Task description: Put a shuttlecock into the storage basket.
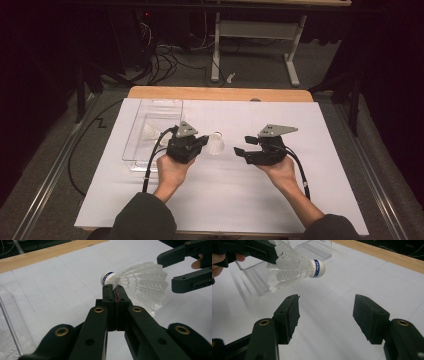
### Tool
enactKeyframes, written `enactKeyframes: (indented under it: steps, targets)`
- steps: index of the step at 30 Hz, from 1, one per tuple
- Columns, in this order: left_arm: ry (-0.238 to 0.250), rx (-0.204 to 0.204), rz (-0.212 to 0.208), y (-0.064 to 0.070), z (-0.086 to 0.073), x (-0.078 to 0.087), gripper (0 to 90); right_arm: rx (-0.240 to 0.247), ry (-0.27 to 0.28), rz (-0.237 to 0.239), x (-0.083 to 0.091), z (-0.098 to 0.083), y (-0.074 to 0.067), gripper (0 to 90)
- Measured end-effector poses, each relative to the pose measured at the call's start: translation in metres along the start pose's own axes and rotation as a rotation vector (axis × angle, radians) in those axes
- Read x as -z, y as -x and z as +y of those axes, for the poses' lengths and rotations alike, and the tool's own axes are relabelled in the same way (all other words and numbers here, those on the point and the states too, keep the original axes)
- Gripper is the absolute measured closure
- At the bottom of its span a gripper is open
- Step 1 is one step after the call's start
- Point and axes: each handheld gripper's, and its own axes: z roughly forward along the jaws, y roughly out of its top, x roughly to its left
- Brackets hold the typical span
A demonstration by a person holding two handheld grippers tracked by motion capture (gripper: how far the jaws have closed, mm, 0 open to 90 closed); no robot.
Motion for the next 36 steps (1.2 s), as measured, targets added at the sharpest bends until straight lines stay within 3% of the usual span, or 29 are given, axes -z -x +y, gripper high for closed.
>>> enactKeyframes:
  steps: [20, 36]
  targets:
    - [0.004, 0.003, -0.013, -0.006, 0.002, 0.015, 90.0, 0.012, 0.04, -0.024, 0.021, -0.015, 0.003, 37.0]
    - [0.007, -0.001, -0.027, -0.007, 0.005, 0.018, 90.0, 0.01, 0.07, -0.037, 0.039, -0.024, 0.004, 35.2]
